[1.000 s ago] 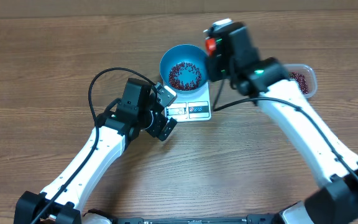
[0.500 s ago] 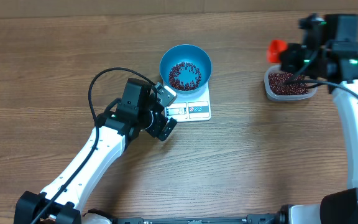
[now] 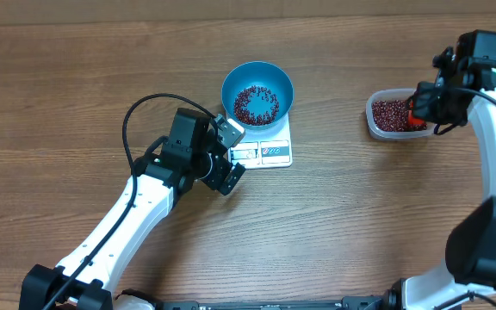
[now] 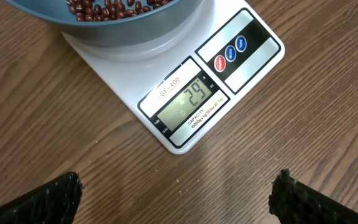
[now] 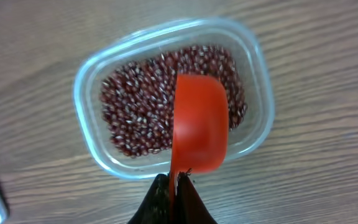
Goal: Scoop item into bowl and weigh 150g on scale
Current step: 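Return the empty scoop right and dip it into the bean tub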
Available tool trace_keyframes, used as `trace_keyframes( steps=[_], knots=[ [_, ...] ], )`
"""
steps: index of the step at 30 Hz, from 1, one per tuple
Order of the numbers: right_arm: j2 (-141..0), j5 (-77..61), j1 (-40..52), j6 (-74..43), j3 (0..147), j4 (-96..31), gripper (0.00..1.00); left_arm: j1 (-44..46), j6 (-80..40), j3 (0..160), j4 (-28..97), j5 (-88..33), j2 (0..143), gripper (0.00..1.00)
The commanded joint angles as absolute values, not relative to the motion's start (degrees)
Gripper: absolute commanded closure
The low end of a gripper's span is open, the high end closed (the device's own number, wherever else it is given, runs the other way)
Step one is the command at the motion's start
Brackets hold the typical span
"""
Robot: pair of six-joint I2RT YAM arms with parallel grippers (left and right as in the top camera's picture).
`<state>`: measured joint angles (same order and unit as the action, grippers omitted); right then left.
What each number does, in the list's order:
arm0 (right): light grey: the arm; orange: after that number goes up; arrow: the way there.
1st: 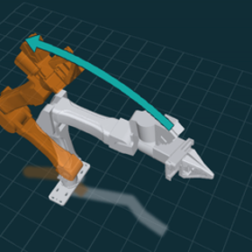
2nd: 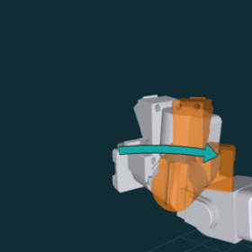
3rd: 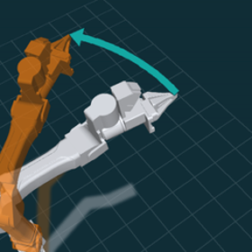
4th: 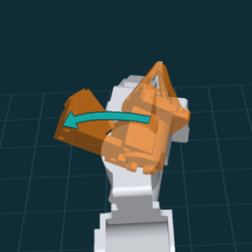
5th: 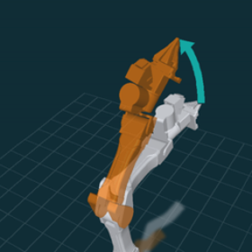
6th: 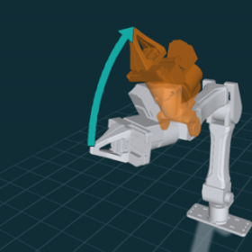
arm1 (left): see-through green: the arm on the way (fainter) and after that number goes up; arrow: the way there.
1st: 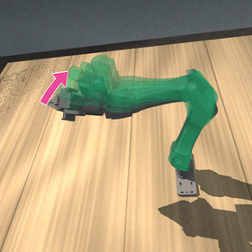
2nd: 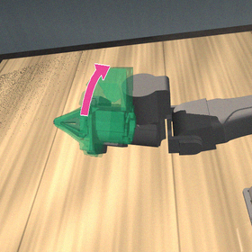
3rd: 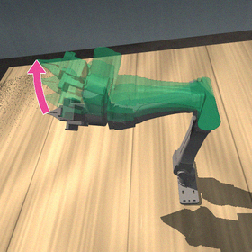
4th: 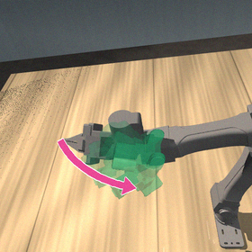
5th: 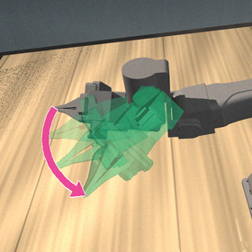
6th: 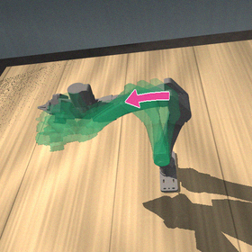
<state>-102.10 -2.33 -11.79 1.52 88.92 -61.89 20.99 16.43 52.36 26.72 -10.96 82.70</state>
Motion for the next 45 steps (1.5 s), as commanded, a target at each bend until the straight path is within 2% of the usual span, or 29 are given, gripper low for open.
trace_keyframes(
  steps=[1, 24, 35, 45],
  knots=[
    [-102.59, -1.83, -11.53, 1.98, 89.95, -61.91, 0.96, 21.02, 16.08, 51.79, 26.55, -11.62, 83.15, 0.00],
    [-103.39, 1.02, -11.77, 3.33, 89.95, -62.06, 0.96, 21.02, 16.08, 51.79, 26.55, -11.62, 83.15, 0.00],
    [-110.15, 2.92, -11.62, 6.00, 89.95, -61.45, 0.96, 21.02, 16.08, 51.79, 26.55, -11.62, 83.15, 0.00],
    [-112.12, -6.20, -10.94, 6.13, 89.95, -61.91, 0.96, 21.02, 16.08, 51.79, 26.55, -11.62, 83.15, 0.00]
  ],
)
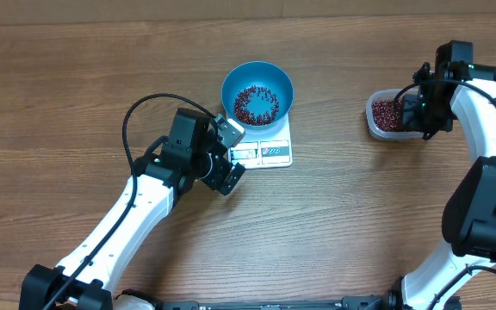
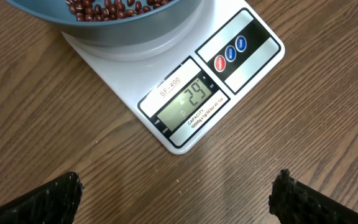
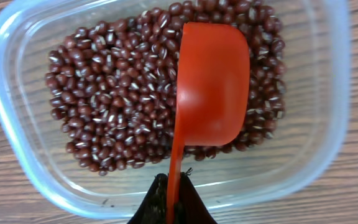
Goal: Scoop item into bowl and weigh 150g on scale
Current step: 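Return the empty scoop right and dip it into the bean tub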
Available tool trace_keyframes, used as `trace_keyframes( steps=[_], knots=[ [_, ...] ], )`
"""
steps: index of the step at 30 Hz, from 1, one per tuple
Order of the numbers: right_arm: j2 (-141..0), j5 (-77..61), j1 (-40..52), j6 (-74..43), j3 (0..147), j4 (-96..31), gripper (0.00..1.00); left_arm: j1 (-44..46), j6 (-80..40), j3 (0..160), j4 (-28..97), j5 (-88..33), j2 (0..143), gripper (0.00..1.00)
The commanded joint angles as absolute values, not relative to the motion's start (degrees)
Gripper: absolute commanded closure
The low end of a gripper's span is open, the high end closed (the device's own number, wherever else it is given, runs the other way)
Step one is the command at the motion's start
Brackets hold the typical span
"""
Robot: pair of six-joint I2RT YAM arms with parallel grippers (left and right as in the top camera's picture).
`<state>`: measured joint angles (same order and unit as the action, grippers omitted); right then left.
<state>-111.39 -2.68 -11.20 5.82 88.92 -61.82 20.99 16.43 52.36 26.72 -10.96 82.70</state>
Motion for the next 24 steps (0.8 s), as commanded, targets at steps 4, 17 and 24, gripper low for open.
trace_keyframes(
  steps=[4, 17, 24],
  knots=[
    [-112.12, -11.22, -11.05, 8.05, 89.95, -62.13, 0.96, 21.02, 16.08, 51.79, 26.55, -11.62, 83.15, 0.00],
    [-114.59, -21.56, -12.71, 8.95, 89.95, -63.86, 0.96, 21.02, 16.08, 51.79, 26.55, -11.62, 83.15, 0.01],
    [-114.80, -31.83, -17.34, 9.85, 89.95, -64.77, 0.96, 21.02, 16.08, 51.79, 26.55, -11.60, 83.15, 0.00]
  ],
)
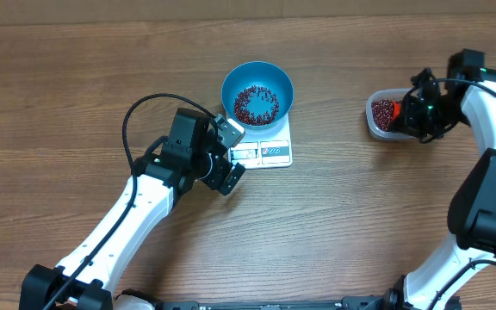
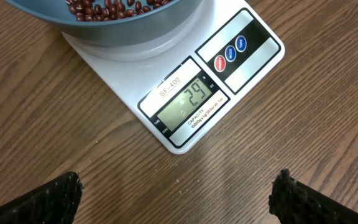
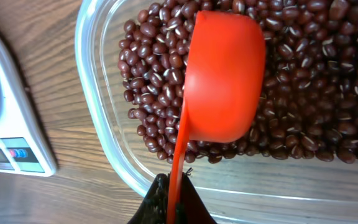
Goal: Scoop item into bowl and weigh 150g on scale
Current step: 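Return the empty scoop right and dip it into the bean tub, then scoop beans and lift the filled scoop out of the tub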
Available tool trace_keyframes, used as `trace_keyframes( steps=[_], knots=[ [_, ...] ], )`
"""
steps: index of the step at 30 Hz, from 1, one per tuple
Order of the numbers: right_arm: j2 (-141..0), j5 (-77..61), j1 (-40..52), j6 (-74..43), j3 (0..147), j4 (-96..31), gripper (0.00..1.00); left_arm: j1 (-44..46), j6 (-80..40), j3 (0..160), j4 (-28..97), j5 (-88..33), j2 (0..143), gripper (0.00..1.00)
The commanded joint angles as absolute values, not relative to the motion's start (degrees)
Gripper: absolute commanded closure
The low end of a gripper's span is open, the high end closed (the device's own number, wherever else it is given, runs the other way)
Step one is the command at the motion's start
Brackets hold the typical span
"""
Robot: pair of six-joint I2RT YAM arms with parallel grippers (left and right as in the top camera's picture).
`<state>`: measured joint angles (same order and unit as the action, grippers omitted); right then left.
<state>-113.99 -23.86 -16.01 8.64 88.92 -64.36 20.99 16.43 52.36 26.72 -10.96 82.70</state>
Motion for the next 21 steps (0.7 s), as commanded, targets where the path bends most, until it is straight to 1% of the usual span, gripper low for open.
trace_keyframes(
  steps=[1, 7, 12, 18, 21],
  knots=[
    [-114.80, -33.30, -17.93, 10.57, 89.95, -64.97, 0.96, 21.02, 16.08, 51.79, 26.55, -11.60, 83.15, 0.00],
    [-114.83, -40.82, -22.06, 11.07, 89.95, -65.71, 0.96, 21.02, 16.08, 51.79, 26.59, -11.60, 83.15, 0.01],
    [-114.85, -41.39, -24.69, 12.95, 89.95, -67.83, 0.96, 21.02, 16.08, 51.79, 26.59, -11.60, 83.15, 0.00],
    [-114.85, -48.99, -29.67, 20.49, 89.95, -72.53, 0.96, 21.02, 16.08, 51.79, 26.59, -11.60, 83.15, 0.01],
    [-114.85, -50.61, -31.86, 22.61, 89.95, -74.19, 0.96, 21.02, 16.08, 51.79, 26.59, -11.60, 83.15, 0.00]
  ],
)
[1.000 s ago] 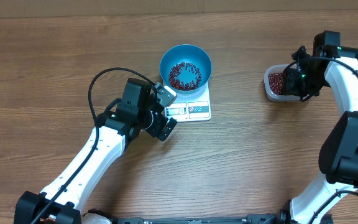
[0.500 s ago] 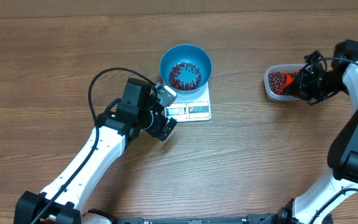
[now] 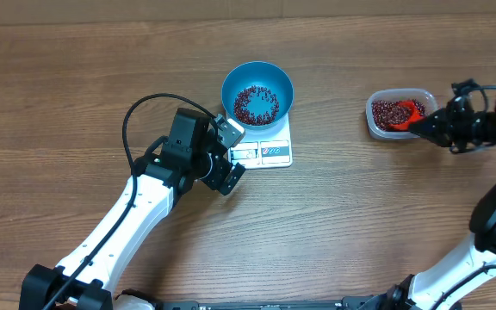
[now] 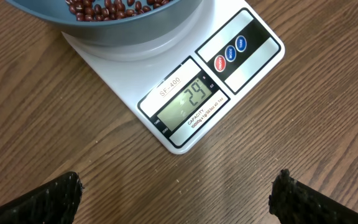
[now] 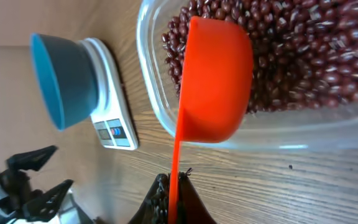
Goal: Scoop item into bowl and weigh 150g on scale
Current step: 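Scoop beans and lift the filled scoop out of the tub, then move the full scoop over the blue bowl with the right gripper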
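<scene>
A blue bowl [image 3: 257,89] with a layer of red beans sits on the white scale [image 3: 265,151]; its display [image 4: 188,102] reads 29. My left gripper [image 4: 176,193] hangs open over bare wood just in front of the scale. My right gripper [image 5: 174,180] is shut on the handle of an orange scoop [image 5: 215,81]. The scoop's cup lies over the near rim of the clear tub [image 3: 394,114] of red beans, its underside toward the wrist camera. In the overhead view the scoop [image 3: 408,111] holds beans at the tub's right side.
The wooden table [image 3: 76,77] stretches around the scale and tub. A black cable [image 3: 136,112] loops over the left arm. The left arm lies diagonally from the front left edge toward the scale.
My right arm has swung out to the right and tilted, so the scoop now sits at the tub's near rim instead of down among the beans. The left gripper and the scale reading are unchanged.
The scoop hung above the tub with my right gripper shut on its handle. It then sat low over the beans, then pressed among them nearer the tub's left side. Now it rests at the rim with beans in it. The scale stayed at 29 throughout.
</scene>
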Available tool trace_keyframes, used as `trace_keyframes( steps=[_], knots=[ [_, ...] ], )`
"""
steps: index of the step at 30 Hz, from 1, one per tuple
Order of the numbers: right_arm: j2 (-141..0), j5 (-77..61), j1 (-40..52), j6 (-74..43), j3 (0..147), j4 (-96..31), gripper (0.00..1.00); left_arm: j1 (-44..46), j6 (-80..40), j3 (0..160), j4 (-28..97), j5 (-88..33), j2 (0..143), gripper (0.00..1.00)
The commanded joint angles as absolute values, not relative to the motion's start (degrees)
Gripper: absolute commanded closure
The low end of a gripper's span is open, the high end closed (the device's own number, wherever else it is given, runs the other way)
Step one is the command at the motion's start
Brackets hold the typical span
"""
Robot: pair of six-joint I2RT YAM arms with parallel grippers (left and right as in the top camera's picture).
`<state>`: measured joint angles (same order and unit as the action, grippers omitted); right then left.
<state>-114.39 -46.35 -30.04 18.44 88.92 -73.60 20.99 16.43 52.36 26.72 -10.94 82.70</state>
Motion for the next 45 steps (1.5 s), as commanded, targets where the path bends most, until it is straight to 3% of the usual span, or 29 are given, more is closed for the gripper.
trace_keyframes(
  steps=[1, 19, 27, 34, 45],
  knots=[
    [-114.85, -51.83, -32.62, 23.68, 89.95, -74.78, 0.96, 21.02, 16.08, 51.79, 26.59, -11.60, 83.15, 0.01],
    [-114.54, -68.38, -36.18, 44.84, 90.06, -87.44, 0.96, 21.02, 16.08, 51.79, 26.59, -11.60, 83.15, 0.00],
    [-113.19, -70.91, -35.66, 45.76, 90.08, -89.62, 0.96, 21.02, 16.08, 51.79, 26.65, -11.60, 83.15, 0.00],
    [-112.18, -73.65, -30.00, 45.71, 90.08, -90.41, 0.96, 21.02, 16.08, 51.79, 26.70, -11.60, 83.15, 0.00],
    [-112.18, -77.91, -13.34, 43.88, 90.11, -86.61, 0.96, 21.02, 16.08, 51.79, 26.72, -11.60, 83.15, 0.00]
  ],
)
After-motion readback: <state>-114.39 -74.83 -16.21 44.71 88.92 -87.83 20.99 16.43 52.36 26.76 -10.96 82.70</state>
